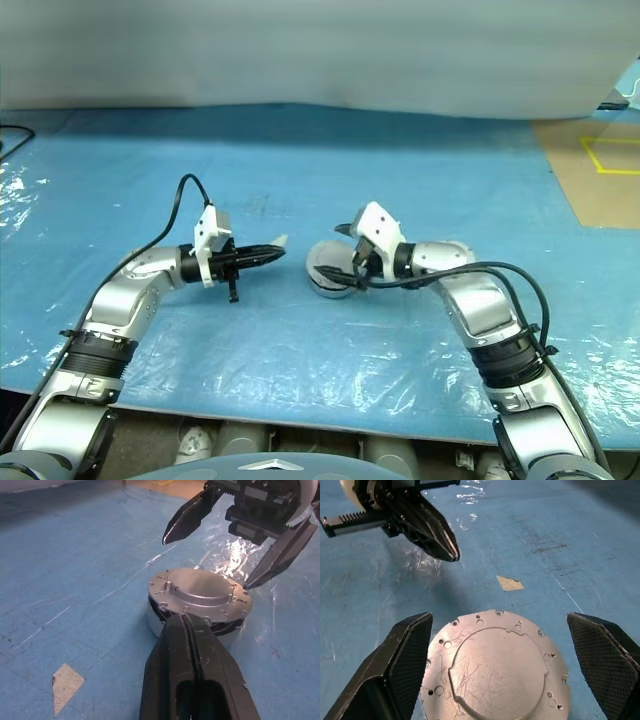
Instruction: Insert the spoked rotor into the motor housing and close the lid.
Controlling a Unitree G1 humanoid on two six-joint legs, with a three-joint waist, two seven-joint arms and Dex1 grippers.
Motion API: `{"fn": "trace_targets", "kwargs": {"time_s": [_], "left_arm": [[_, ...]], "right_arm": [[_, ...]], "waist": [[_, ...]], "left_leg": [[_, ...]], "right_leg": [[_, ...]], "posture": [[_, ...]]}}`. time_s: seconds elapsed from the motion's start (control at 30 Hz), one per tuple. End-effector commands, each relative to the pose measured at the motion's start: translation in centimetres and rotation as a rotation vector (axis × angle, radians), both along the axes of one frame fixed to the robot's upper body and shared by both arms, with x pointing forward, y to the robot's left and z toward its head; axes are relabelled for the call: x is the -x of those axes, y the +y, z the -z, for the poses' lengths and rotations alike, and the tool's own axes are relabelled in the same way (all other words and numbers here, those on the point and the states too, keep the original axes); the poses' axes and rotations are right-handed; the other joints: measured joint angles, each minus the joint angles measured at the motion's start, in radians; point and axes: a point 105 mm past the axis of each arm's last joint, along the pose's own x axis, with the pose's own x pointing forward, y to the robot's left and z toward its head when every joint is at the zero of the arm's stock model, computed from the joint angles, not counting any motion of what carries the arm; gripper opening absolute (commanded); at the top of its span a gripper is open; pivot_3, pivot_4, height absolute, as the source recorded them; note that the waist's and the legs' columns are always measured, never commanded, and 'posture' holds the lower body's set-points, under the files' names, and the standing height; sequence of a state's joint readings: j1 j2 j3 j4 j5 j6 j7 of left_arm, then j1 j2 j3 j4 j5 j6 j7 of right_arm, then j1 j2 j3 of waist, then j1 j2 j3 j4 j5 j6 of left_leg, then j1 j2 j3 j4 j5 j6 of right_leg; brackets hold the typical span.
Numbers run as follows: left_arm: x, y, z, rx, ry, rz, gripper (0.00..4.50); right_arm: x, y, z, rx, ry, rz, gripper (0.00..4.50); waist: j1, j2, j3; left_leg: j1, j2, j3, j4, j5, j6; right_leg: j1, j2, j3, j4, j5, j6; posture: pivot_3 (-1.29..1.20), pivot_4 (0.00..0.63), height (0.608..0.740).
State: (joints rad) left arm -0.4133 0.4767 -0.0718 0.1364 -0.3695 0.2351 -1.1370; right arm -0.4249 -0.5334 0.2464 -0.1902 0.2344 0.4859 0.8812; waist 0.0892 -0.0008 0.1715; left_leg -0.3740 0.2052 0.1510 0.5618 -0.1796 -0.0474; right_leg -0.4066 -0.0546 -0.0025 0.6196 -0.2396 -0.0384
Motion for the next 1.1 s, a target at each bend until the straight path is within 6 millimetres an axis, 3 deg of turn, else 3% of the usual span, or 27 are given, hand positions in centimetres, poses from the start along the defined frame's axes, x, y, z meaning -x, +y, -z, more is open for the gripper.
{"fn": "trace_targets", "kwargs": {"time_s": [0.03, 0.17, 0.53, 0.63, 0.83, 0.97, 1.1], "left_arm": [[-0.1, 0.0, -0.9, 0.010, -0.049, 0.005, 0.00], [0.0, -0.2, -1.1, 0.012, -0.051, 0.007, 0.00], [0.1, -0.5, -1.6, -0.001, -0.059, 0.008, 0.00], [0.1, -0.6, -1.7, 0.007, -0.058, 0.006, 0.00], [0.1, -0.8, -1.7, 0.007, -0.055, 0.009, 0.00], [0.2, -0.9, -1.5, 0.010, -0.053, 0.012, 0.00], [0.2, -0.8, -1.4, 0.011, -0.051, 0.012, 0.00]], "right_arm": [[0.4, 0.5, 0.1, 0.016, -0.015, -0.041, 4.48], [0.0, 0.1, 1.8, 0.062, -0.006, -0.023, 4.48], [0.3, -0.2, 3.8, 0.112, 0.012, -0.031, 4.48], [0.5, -0.2, 3.9, 0.109, 0.022, -0.037, 3.87], [0.4, 0.0, 4.2, 0.115, 0.028, -0.018, 1.79], [0.5, 0.1, 4.9, 0.135, 0.033, -0.004, 1.79], [0.8, 0.4, 4.4, 0.081, 0.057, 0.003, 1.79]], "waist": [[0.000, 0.000, 0.000], [0.000, 0.000, 0.000], [0.000, 0.000, 0.000], [-0.001, 0.000, 0.000], [-0.002, 0.000, 0.000], [-0.008, 0.000, 0.000], [-0.010, 0.000, 0.000]], "left_leg": [[0.000, 0.000, 0.000, 0.000, 0.000, 0.000], [0.000, 0.000, 0.000, 0.000, 0.000, 0.000], [0.001, 0.000, 0.000, 0.001, 0.000, 0.000], [0.001, 0.000, 0.000, 0.001, 0.000, 0.000], [0.002, 0.000, 0.000, 0.001, 0.000, 0.000], [0.004, 0.000, 0.000, 0.001, 0.000, 0.000], [0.005, 0.000, 0.000, 0.001, 0.000, 0.000]], "right_leg": [[0.000, 0.000, 0.000, 0.000, 0.000, 0.000], [0.000, 0.000, 0.000, 0.000, 0.000, 0.000], [0.000, 0.000, 0.000, 0.000, 0.000, 0.000], [0.001, 0.000, 0.000, 0.000, 0.000, 0.000], [0.002, 0.000, 0.000, 0.000, 0.000, 0.000], [0.003, 0.000, 0.000, 0.001, 0.000, 0.000], [0.004, 0.000, 0.001, 0.001, 0.000, 0.000]], "posture": [[0.00, 0.150, 0.740], [0.00, 0.150, 0.740], [0.00, 0.150, 0.740], [0.00, 0.150, 0.740], [0.00, 0.150, 0.740], [0.00, 0.150, 0.740], [0.00, 0.150, 0.740]]}}
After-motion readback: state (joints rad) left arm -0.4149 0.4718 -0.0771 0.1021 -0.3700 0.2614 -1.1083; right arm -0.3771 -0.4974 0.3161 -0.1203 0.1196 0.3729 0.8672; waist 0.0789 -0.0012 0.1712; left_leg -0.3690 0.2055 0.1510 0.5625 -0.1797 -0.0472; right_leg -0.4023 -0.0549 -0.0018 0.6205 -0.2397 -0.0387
